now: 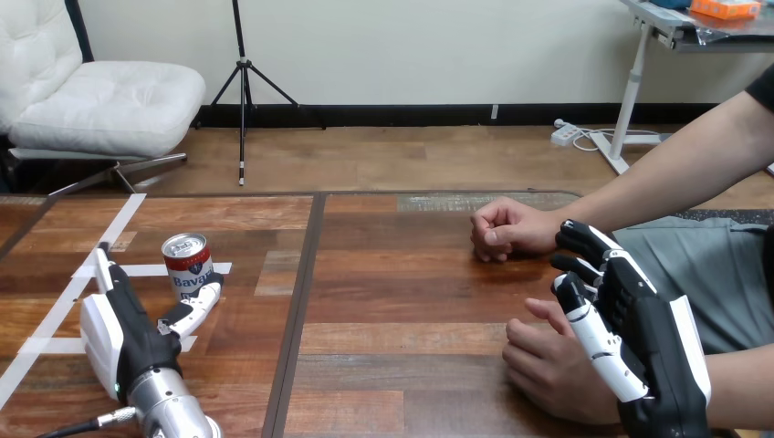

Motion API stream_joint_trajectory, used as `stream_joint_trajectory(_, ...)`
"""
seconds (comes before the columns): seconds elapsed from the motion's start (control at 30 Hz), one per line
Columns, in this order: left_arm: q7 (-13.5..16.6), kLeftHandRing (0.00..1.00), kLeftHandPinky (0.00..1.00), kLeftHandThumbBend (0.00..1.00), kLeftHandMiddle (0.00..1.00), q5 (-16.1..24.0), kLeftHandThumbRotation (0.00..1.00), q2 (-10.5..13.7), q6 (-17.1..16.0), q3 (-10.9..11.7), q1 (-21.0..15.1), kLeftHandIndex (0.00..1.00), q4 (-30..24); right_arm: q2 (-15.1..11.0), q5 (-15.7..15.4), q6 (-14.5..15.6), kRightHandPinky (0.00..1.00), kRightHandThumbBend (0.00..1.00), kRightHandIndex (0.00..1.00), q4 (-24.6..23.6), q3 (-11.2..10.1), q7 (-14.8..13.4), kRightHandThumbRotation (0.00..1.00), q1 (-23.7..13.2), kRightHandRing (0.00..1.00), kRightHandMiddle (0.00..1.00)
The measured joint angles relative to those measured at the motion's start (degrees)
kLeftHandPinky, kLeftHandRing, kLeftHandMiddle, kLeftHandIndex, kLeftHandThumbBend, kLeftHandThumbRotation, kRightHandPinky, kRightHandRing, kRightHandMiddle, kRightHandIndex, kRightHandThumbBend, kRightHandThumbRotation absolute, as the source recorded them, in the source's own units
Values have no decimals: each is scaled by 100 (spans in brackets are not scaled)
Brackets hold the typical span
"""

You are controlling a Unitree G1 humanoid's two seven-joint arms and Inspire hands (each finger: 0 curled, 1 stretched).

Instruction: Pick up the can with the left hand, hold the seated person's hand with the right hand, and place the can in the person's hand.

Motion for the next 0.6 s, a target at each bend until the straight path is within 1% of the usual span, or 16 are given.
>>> stream_joint_trajectory(0.2,-31,83,79,74,92,12,6,1,12,-19,-35,91,57,1,-10,0,73,55,83,0,1,0,64,0,81,86)
stream_joint_trajectory(0.33,-38,81,75,74,91,18,7,10,19,-74,-67,90,109,1,-10,0,73,56,83,-3,-1,0,65,1,81,85)
stream_joint_trajectory(0.6,-79,82,72,75,89,16,7,11,20,-120,-163,88,223,0,-11,0,72,56,83,-34,-2,0,66,14,81,85)
